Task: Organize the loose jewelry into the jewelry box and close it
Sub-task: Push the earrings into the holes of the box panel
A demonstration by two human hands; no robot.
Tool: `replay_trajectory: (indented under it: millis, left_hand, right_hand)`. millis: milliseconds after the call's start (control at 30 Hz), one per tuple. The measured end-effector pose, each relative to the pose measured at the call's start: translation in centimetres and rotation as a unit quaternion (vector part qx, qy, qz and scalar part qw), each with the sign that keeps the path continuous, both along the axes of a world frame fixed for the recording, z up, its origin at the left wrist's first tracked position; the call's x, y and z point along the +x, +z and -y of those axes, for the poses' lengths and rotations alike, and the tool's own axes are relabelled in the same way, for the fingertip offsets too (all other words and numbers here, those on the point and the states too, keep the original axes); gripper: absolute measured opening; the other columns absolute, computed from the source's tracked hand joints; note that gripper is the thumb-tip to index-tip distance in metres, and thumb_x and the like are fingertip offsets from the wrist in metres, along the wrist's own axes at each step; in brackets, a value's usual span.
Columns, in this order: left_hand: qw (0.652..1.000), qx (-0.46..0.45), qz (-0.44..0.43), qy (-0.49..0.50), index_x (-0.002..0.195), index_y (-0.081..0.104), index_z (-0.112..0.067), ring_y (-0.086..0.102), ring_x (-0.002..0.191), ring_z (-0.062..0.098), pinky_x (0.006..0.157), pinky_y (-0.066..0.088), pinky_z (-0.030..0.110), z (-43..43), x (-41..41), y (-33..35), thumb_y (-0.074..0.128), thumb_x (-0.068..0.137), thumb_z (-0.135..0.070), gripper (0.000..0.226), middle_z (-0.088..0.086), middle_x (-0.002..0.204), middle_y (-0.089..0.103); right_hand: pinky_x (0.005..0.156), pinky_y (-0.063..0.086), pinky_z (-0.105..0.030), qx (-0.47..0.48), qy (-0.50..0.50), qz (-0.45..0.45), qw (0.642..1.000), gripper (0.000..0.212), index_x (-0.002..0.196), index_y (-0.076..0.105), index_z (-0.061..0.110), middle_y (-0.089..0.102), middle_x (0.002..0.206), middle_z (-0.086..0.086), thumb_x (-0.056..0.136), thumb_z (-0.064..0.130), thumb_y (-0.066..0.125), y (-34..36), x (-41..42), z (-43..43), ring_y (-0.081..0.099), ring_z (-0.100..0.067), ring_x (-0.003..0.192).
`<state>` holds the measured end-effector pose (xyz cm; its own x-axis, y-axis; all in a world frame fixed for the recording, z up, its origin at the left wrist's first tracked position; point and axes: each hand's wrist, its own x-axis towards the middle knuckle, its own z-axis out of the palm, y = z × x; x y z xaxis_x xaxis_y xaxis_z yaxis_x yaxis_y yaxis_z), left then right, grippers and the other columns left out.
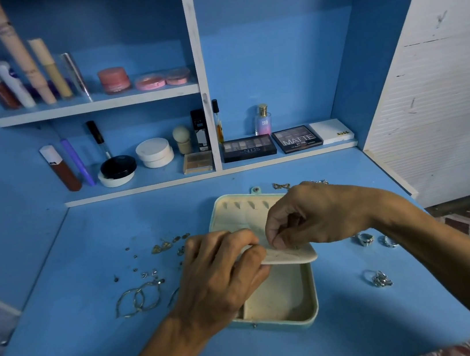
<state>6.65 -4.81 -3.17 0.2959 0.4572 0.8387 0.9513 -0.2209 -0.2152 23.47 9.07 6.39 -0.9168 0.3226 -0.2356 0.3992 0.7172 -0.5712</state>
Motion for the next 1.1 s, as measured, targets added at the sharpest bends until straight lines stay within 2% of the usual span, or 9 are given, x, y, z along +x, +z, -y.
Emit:
replay_trajectory:
  millis: [200,367,567,733,900,1100]
  left_hand:
    - [1.0,0.002,-0.002,-0.006,0.094,0.054,-0.021,0.051,0.088,0.019,0.068,0.038,0.038,0.0,-0.1,0.0,0.078,0.086,-0.03,0.027,-0.005,0.109,0.055]
    - [1.0,0.005,-0.008,-0.005,0.094,0.055,-0.021,0.051,0.088,0.018,0.069,0.037,0.038,0.0,-0.1,0.0,0.079,0.086,-0.031,0.027,-0.005,0.108,0.056]
    - [1.0,0.003,-0.011,-0.007,0.093,0.055,-0.02,0.051,0.086,0.019,0.069,0.037,0.038,0.1,-0.1,0.0,0.077,0.087,-0.03,0.025,-0.005,0.106,0.058]
    - [1.0,0.004,-0.01,-0.001,0.093,0.055,-0.02,0.052,0.083,0.019,0.067,0.037,0.037,0.1,0.0,-0.1,0.077,0.088,-0.031,0.025,-0.005,0.101,0.061]
    - [1.0,0.004,-0.011,-0.003,0.093,0.054,-0.02,0.05,0.083,0.019,0.067,0.036,0.037,0.1,-0.1,0.0,0.076,0.088,-0.031,0.026,-0.006,0.104,0.056]
    - [1.0,0.006,-0.012,-0.001,0.092,0.054,-0.021,0.051,0.082,0.019,0.066,0.036,0.038,0.0,-0.1,0.0,0.076,0.088,-0.029,0.024,-0.005,0.099,0.062]
  right_hand:
    - [0.074,0.048,-0.015,0.037,0.012,0.015,0.999,0.016,0.089,0.072,0.031,0.072,0.087,0.019,0.093,0.017,0.064,0.3,-0.3,0.2,0.063,-0.003,0.084]
    - [0.073,0.035,-0.001,0.057,0.027,0.033,0.997,0.014,0.093,0.072,0.03,0.071,0.09,0.02,0.095,0.019,0.062,0.3,-0.6,0.0,0.061,0.0,0.085]
    - [0.071,0.042,-0.009,-0.012,0.012,0.013,1.0,0.012,0.096,0.075,0.026,0.072,0.089,0.016,0.095,0.018,0.066,-0.3,-0.2,-0.4,0.059,0.003,0.078]
    - [0.075,0.05,-0.017,-0.081,-0.012,-0.027,0.996,0.011,0.102,0.076,0.021,0.073,0.092,0.012,0.093,0.017,0.071,-0.7,0.5,-0.9,0.064,-0.002,0.082]
    - [0.077,0.052,-0.02,-0.08,-0.011,-0.033,0.996,0.01,0.099,0.075,0.017,0.073,0.092,0.004,0.094,0.011,0.068,-0.9,0.6,-1.1,0.066,-0.008,0.083]
    - [0.073,0.05,-0.019,-0.048,0.0,-0.018,0.999,0.016,0.094,0.072,0.026,0.071,0.088,0.008,0.094,0.013,0.063,-1.1,0.3,-0.6,0.063,-0.009,0.08]
